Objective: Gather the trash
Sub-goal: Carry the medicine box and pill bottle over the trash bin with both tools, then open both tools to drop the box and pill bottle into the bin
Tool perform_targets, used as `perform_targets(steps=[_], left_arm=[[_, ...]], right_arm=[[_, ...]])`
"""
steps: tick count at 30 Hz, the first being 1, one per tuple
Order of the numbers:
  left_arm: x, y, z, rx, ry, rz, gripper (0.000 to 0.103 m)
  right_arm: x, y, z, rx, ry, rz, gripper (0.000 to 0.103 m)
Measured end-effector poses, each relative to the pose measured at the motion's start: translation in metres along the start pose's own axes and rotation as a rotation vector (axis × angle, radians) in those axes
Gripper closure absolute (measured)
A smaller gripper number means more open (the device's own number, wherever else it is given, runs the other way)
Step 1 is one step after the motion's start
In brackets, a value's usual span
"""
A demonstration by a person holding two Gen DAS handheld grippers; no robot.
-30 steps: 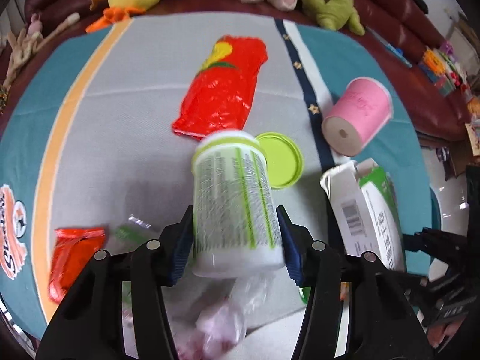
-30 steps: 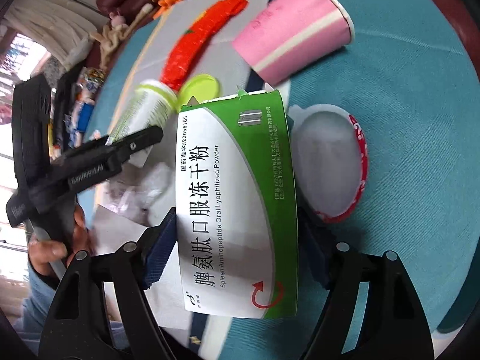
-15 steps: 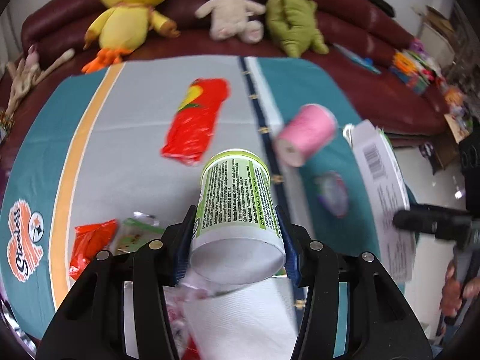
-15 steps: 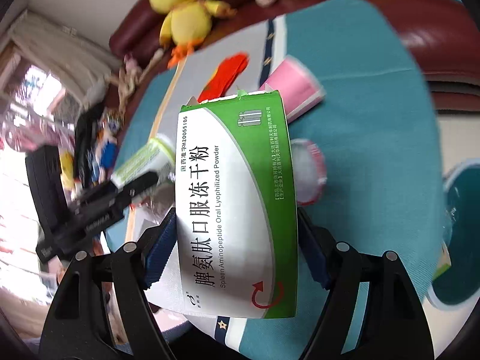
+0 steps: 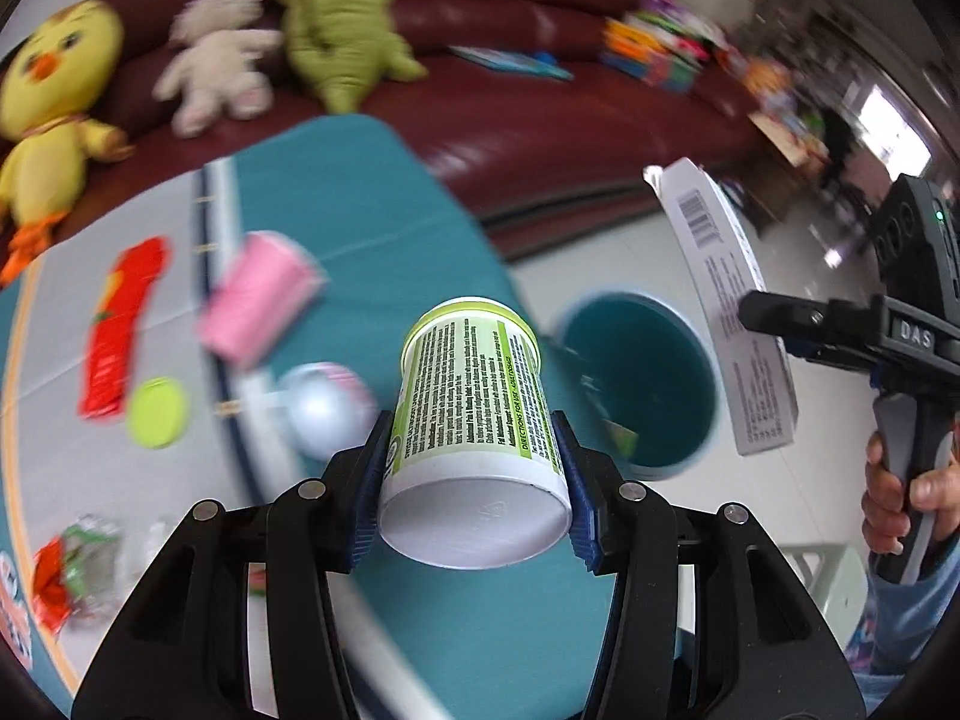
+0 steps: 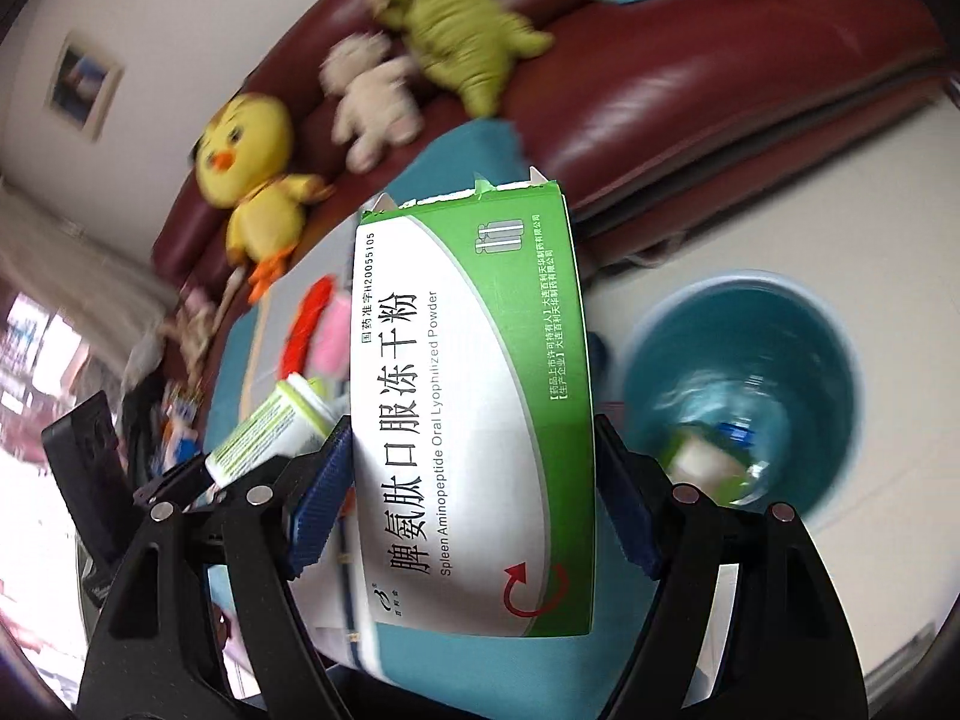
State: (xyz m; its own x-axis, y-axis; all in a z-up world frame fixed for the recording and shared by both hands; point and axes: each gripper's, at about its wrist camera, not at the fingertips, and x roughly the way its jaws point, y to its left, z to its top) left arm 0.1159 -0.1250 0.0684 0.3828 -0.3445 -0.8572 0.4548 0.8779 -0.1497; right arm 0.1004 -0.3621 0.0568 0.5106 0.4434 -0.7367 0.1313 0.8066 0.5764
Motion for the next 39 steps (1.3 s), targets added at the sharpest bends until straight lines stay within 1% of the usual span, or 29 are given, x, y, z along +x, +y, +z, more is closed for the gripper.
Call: perform_targets(steps=[3, 5, 9, 17, 21, 24, 25, 28, 31, 35, 39], left_arm=[[0.027, -0.034, 0.007, 0.053, 0.052, -0.028, 0.052], [0.044, -0.056, 0.011, 0.088, 0.083, -0.032, 0.052], [0.075, -0.081, 0.017, 0.132, 0.135, -0.030, 0.052], [0.134, -0.107, 0.036, 0.169, 0.216, -0.029, 0.052], [0.164, -0.115, 0.046, 0.179, 0.257, -0.039, 0.052], [0.184, -0.120, 0.052, 0.179, 0.278, -0.031, 0.051], [0.190, -0.120, 0.053, 0.174, 0.284, -0.024, 0.049], [0.201, -0.118, 0.058, 0.155, 0.293, -0.005, 0.041], [0.199, -0.113, 0.058, 0.146, 0.285, -0.008, 0.035], [0.193, -0.110, 0.055, 0.131, 0.281, -0.011, 0.033], [0.185, -0.104, 0.051, 0.114, 0.271, -0.016, 0.025]], right_arm=[[-0.009, -0.038, -0.002, 0.062, -0.015, -0.023, 0.031], [-0.012, -0.060, -0.003, 0.101, -0.024, -0.026, 0.031], [-0.016, -0.097, -0.003, 0.146, -0.023, -0.041, 0.031], [0.000, -0.137, 0.002, 0.182, 0.020, -0.069, 0.030], [0.008, -0.150, 0.006, 0.197, 0.042, -0.080, 0.030], [0.013, -0.155, 0.007, 0.206, 0.053, -0.088, 0.030], [0.015, -0.157, 0.007, 0.210, 0.057, -0.090, 0.030], [0.019, -0.162, 0.006, 0.218, 0.069, -0.095, 0.030], [0.022, -0.165, 0.004, 0.219, 0.081, -0.099, 0.030], [0.027, -0.164, 0.005, 0.216, 0.091, -0.102, 0.030], [0.031, -0.160, 0.006, 0.211, 0.096, -0.109, 0.030]])
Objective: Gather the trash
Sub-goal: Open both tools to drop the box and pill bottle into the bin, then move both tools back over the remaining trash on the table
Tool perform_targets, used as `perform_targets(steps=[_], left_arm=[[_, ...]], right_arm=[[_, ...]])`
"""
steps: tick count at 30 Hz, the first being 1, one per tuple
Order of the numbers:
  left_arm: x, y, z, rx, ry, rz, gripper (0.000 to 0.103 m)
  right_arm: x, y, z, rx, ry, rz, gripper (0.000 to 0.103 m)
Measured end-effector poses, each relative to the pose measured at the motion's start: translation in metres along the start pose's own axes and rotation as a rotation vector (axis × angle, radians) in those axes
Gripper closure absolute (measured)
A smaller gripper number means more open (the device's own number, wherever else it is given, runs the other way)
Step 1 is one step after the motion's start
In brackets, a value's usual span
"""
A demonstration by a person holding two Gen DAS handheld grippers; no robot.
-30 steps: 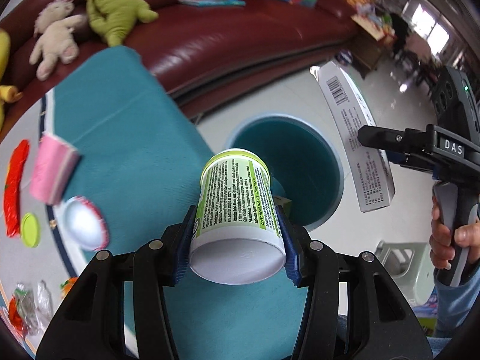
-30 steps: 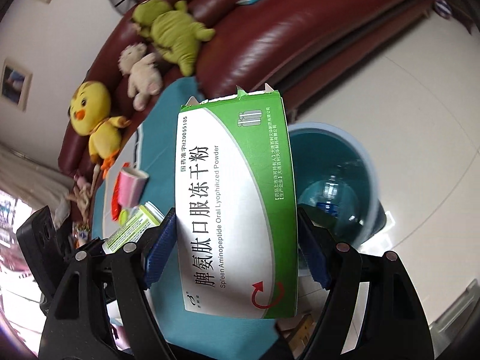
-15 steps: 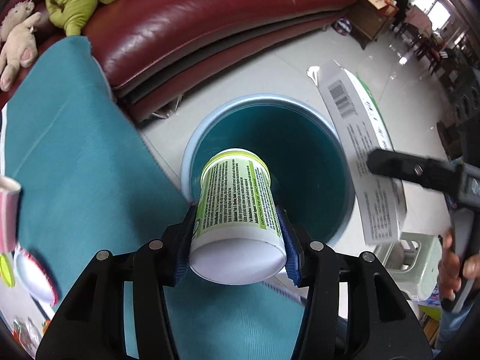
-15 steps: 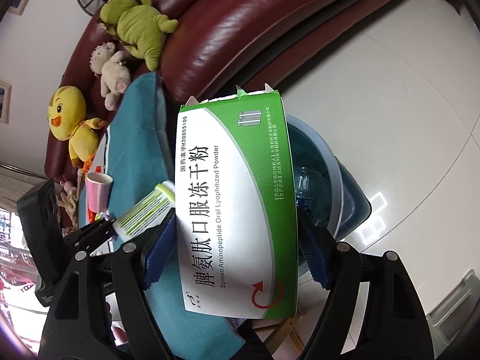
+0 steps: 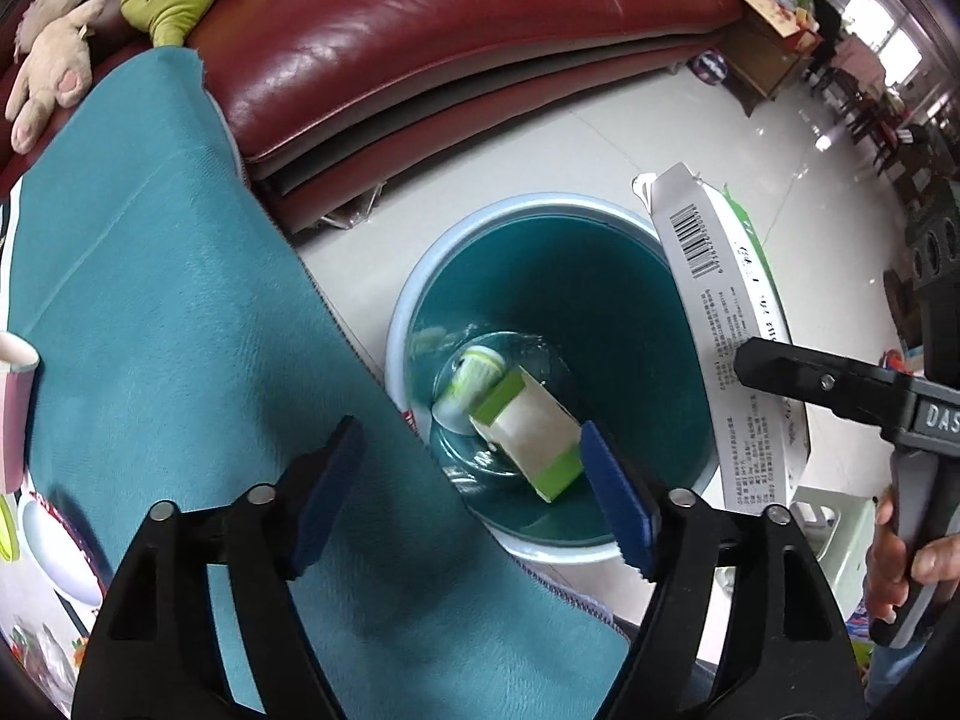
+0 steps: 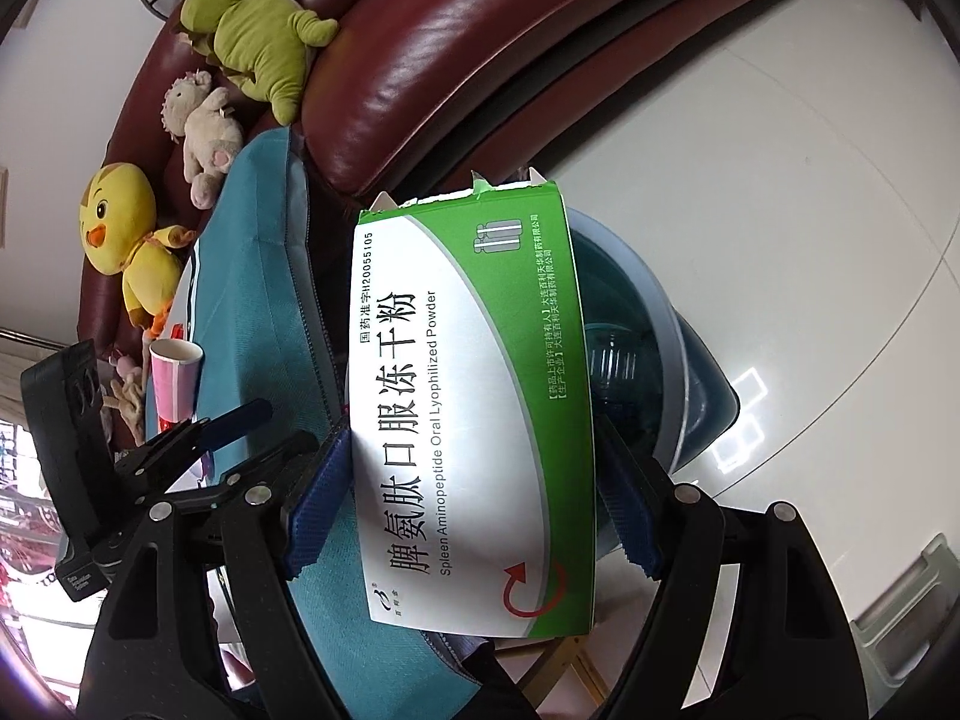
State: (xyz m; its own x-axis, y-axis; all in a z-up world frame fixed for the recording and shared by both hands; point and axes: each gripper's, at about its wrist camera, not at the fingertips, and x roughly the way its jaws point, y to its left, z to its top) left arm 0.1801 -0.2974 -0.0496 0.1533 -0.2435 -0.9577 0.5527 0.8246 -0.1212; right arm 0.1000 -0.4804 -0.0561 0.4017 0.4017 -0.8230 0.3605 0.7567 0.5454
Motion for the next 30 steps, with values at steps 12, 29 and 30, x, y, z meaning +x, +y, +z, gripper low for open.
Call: perform_targets(steps=[12, 29, 30], left_arm=[[-0.023, 0.007, -0.018, -0.031, -0.044, -0.030, 0.016], [-0.066, 0.034, -0.063, -0.078, -0.102, -0.037, 0.012], [-0.071, 0.039, -0.070, -0.087, -0.108, -0.035, 0.012]], right_arm=[[0.014, 0.000, -0.008, 0.026, 0.053, -0.056, 0.026], [-0.009, 0.055, -0.031, -0.060, 0.027, -0.094, 0.024], [-0.009, 0.061, -0.034, -0.072, 0.029, -0.093, 0.024]])
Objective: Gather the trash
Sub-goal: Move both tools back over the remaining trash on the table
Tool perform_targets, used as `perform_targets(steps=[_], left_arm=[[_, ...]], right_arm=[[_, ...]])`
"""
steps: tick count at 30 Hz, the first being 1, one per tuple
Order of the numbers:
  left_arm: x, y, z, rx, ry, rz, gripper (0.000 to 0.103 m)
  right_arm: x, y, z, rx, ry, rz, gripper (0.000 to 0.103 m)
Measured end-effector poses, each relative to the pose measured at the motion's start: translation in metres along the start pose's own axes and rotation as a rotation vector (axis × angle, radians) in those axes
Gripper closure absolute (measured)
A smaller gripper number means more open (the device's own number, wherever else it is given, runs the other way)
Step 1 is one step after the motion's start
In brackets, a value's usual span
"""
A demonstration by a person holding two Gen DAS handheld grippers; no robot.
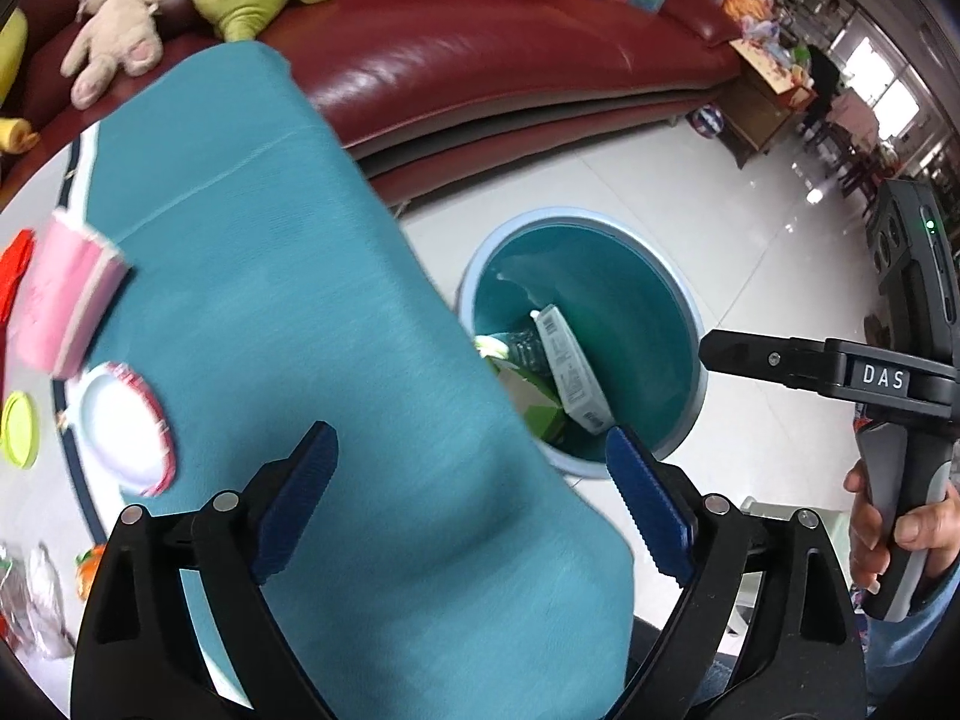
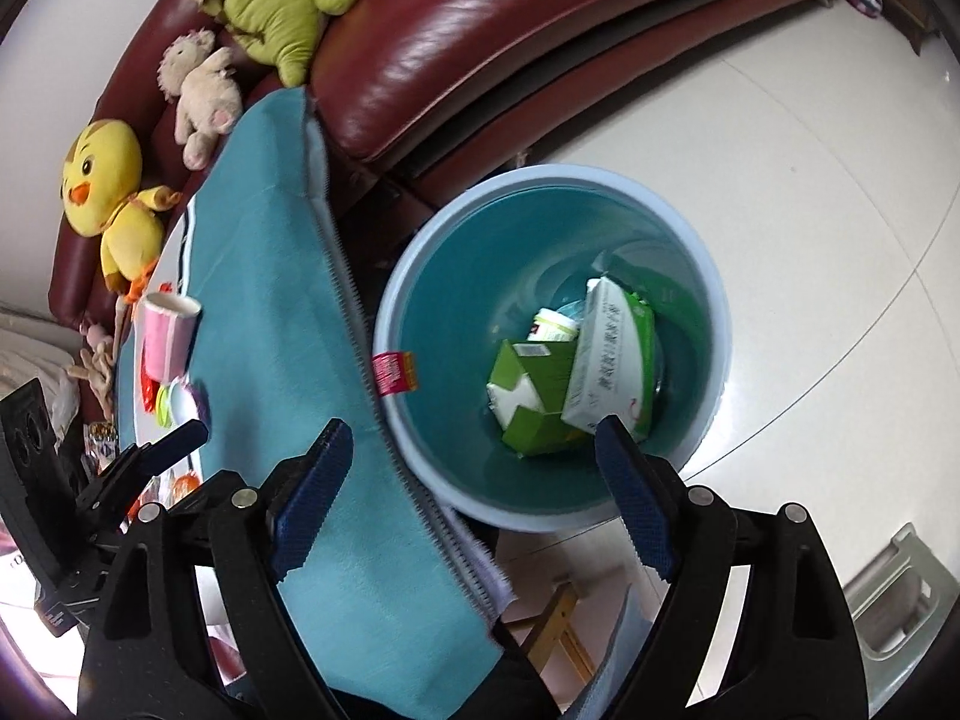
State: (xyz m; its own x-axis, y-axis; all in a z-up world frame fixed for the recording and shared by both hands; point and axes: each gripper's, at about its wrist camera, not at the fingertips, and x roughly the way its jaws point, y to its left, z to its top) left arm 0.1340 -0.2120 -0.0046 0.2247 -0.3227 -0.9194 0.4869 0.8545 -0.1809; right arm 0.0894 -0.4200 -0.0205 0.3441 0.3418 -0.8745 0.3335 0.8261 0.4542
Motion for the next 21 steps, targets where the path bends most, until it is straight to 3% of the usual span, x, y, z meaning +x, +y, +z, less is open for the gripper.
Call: perform_targets(steps=[21], left_arm=[[-0.126, 0.121, -0.118, -0.184, -0.149, 0.119, 0.010]], right_arm=[[0.028, 0.157, -0.089, -0.287, 0.107, 0.021, 0.024]])
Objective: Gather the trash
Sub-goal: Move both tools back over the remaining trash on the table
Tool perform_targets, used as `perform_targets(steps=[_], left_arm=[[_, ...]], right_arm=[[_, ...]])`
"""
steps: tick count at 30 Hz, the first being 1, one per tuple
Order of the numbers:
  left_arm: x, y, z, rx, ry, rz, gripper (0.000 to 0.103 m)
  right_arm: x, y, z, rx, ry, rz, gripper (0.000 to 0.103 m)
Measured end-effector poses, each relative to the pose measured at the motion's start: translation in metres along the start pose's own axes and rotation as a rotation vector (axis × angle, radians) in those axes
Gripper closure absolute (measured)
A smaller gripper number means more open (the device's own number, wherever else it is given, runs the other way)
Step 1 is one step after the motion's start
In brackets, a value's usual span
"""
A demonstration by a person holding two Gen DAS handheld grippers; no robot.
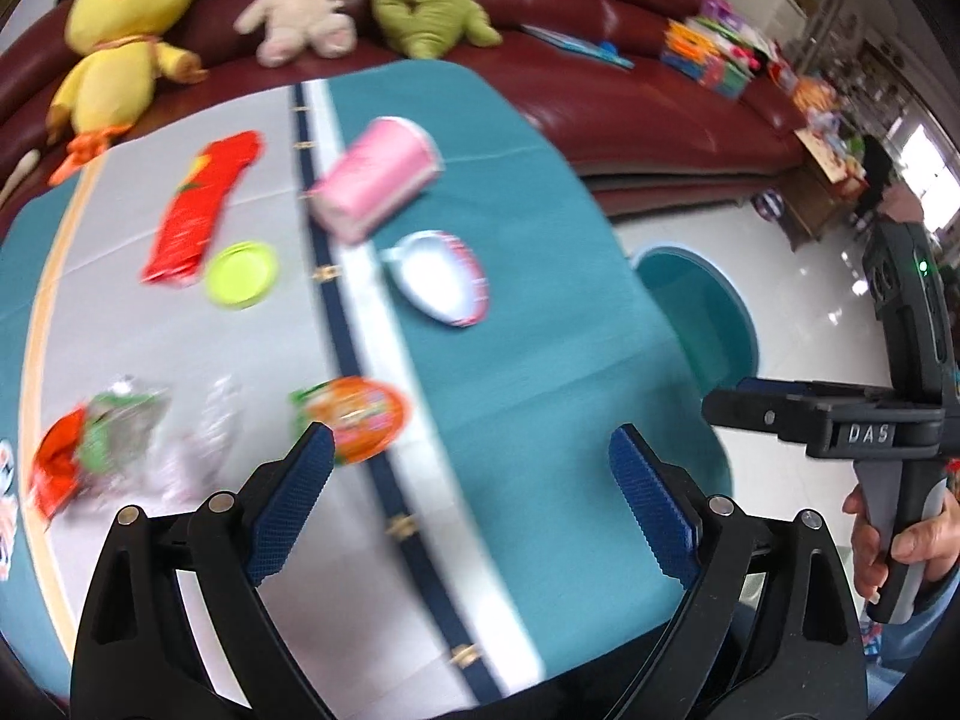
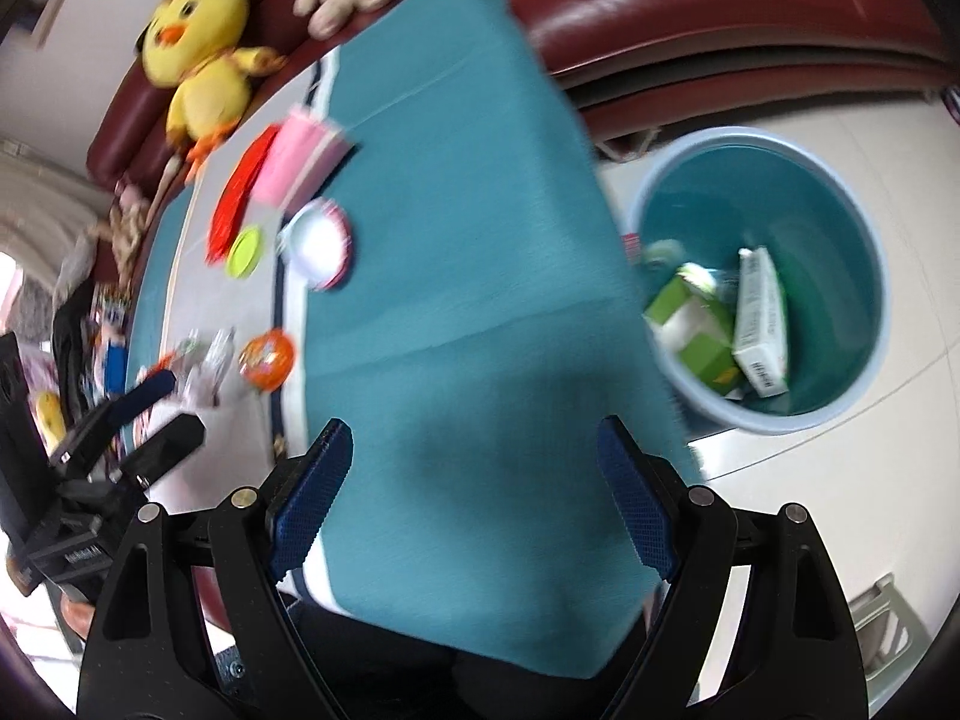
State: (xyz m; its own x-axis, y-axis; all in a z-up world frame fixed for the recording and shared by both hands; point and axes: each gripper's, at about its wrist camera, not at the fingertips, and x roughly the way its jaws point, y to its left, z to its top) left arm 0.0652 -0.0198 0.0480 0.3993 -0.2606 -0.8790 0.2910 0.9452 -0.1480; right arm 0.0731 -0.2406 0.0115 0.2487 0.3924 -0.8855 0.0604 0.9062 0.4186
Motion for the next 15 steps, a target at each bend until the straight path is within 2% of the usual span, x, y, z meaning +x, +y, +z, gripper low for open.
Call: perform_targets(steps=[11, 15], left_arm=[[-0.074, 0.095, -0.057, -0.143, -0.116, 0.101, 0.008], [-0.089, 0.126, -0.083, -0.205, -0.131, 0.133, 0.006]], right_arm=[[0.042, 0.098, -0.035, -0.189, 0.097, 0.033, 0.024], [0.056, 0.130, -0.045, -0.234, 0.125, 0.067, 0.024]])
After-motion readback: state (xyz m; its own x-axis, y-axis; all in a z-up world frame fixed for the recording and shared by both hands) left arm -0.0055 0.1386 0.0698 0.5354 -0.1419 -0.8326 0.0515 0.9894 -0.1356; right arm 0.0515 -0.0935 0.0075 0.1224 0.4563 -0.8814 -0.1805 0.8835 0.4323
